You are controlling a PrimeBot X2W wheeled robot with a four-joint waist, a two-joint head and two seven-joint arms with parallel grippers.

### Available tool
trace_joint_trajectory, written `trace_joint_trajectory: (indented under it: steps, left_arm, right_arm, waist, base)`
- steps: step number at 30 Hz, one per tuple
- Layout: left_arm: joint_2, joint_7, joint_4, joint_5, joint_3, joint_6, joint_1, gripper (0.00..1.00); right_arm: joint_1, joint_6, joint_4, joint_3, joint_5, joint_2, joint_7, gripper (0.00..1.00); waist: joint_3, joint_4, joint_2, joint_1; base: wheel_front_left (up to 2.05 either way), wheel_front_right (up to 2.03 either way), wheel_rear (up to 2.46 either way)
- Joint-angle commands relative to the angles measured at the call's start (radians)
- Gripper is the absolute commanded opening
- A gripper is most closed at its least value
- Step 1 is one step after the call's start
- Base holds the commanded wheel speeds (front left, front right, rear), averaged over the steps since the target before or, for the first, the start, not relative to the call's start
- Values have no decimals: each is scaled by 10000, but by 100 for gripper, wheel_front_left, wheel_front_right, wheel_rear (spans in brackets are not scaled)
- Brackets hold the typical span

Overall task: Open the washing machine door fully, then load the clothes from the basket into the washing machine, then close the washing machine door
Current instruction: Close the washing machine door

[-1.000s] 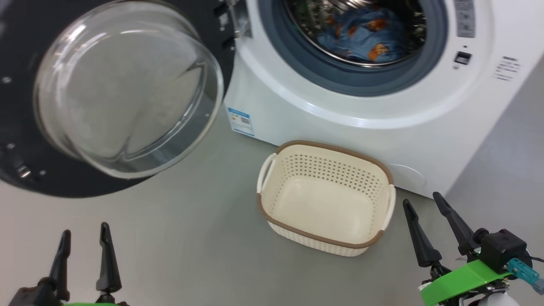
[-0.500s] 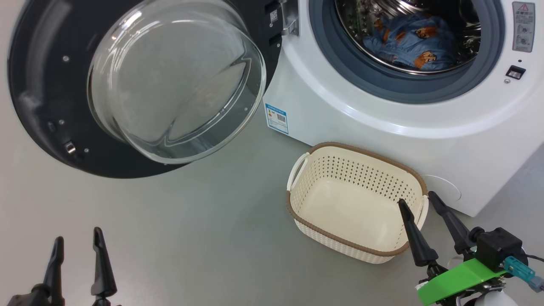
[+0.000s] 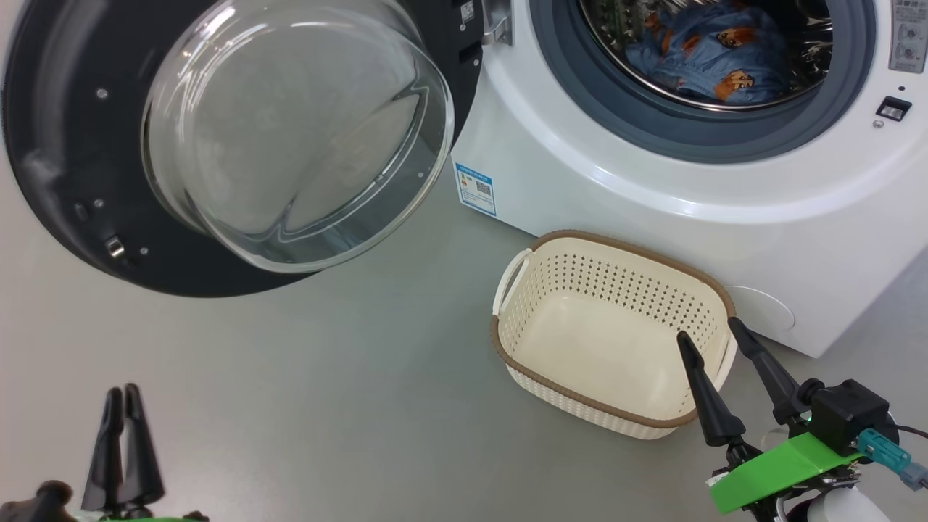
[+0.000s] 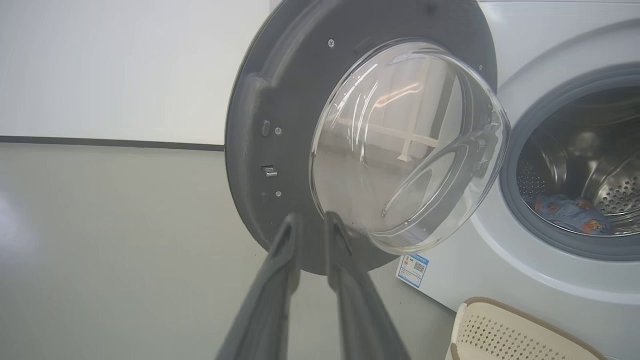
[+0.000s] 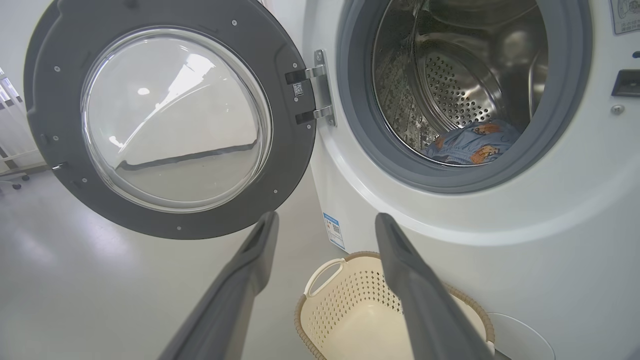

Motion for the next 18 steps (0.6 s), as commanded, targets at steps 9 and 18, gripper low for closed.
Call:
trace_joint_trajectory:
  steps: [9,18]
  left_arm:
    - [540,-65,-973,-663,1323,-309,-1427,0]
    - [2896,-5,-459,-3935,2064,-348,-3603,0]
  right_arm:
    - [-318,44,-296,1,-39,-87,-80,100]
    - [-549,44,-362,-48,-102,-31,-80,100]
  waist:
    - [374,-365,0,0]
    - [817,-837,0,0]
  base:
    - [0,0,0]
    - [0,0,0]
